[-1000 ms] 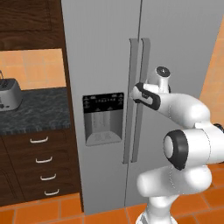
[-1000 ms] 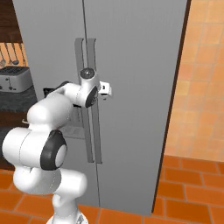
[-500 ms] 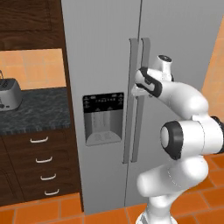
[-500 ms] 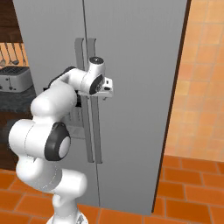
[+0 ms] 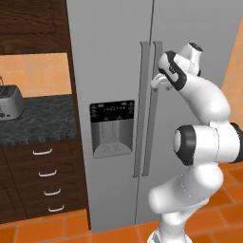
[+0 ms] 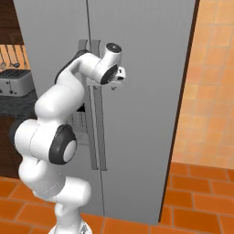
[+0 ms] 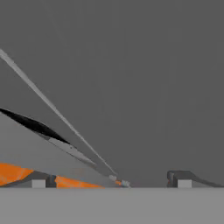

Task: Take the strawberry from the fridge and place it on top of the pancake, located on the dining counter.

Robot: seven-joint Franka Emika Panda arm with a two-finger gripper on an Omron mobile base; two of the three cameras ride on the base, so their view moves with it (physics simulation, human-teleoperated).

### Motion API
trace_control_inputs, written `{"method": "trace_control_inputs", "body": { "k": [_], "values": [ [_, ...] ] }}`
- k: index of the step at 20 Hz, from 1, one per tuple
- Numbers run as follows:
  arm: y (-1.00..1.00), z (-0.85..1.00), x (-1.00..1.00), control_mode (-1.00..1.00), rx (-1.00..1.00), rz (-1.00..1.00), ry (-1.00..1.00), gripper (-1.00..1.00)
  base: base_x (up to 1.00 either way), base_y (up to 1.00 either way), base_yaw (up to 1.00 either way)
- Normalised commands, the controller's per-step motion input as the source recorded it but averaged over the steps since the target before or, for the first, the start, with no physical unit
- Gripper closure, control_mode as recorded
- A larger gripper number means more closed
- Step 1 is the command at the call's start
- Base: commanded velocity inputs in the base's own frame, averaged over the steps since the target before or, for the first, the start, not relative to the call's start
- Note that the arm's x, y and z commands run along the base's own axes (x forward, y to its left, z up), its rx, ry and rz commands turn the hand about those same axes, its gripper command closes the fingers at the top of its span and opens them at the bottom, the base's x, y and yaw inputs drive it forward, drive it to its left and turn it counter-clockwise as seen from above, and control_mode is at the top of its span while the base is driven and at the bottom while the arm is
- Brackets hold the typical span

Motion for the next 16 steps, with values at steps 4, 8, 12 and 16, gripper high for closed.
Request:
{"method": "trace_control_inputs", "body": {
  "k": [4,8,12,16],
  "values": [
    [0.12,-0.17,0.01,-1.0,0.0,0.0,-0.2,-1.0,0.0,0.0,0.0],
    [0.08,0.0,0.19,-1.0,0.0,-0.01,0.01,-1.0,0.0,0.0,0.0],
    [0.38,0.0,0.21,-1.0,0.0,-0.05,0.0,-1.0,0.0,0.0,0.0],
    [0.45,0.0,0.07,-1.0,0.0,-0.07,-0.05,-1.0,0.0,0.0,0.0]
  ]
}}
